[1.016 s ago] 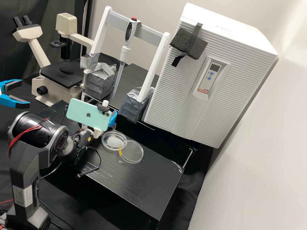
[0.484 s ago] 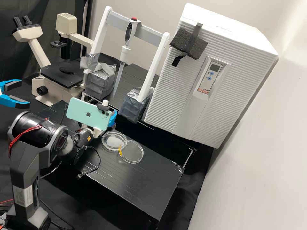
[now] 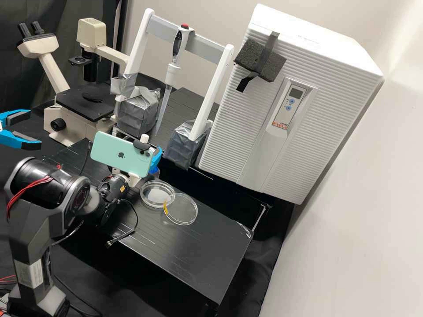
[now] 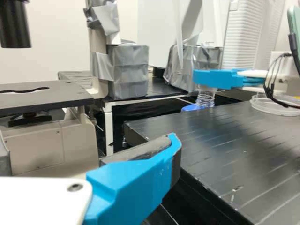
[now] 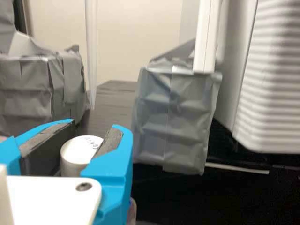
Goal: Open the bottle
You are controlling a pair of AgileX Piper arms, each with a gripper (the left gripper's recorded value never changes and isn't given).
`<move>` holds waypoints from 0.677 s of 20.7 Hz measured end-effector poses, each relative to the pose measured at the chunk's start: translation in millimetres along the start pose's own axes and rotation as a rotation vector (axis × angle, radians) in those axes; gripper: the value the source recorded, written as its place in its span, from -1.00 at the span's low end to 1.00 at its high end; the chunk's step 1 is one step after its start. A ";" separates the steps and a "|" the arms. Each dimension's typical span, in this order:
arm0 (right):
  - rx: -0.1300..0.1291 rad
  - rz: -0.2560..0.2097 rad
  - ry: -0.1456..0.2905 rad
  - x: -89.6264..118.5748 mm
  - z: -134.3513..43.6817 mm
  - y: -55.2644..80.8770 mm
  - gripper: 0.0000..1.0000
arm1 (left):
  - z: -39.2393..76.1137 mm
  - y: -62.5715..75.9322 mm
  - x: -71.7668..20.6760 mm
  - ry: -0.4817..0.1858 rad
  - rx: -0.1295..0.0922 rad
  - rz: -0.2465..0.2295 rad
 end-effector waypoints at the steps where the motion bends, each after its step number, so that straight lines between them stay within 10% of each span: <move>1: 0.000 0.006 0.006 -0.7 -1.6 1.7 -1.00 | 0.0 0.0 0.0 0.000 0.000 0.000; 14: -0.002 -0.012 0.073 -52.4 -14.9 -0.8 -1.00 | 0.9 1.6 -0.6 -0.002 0.006 0.007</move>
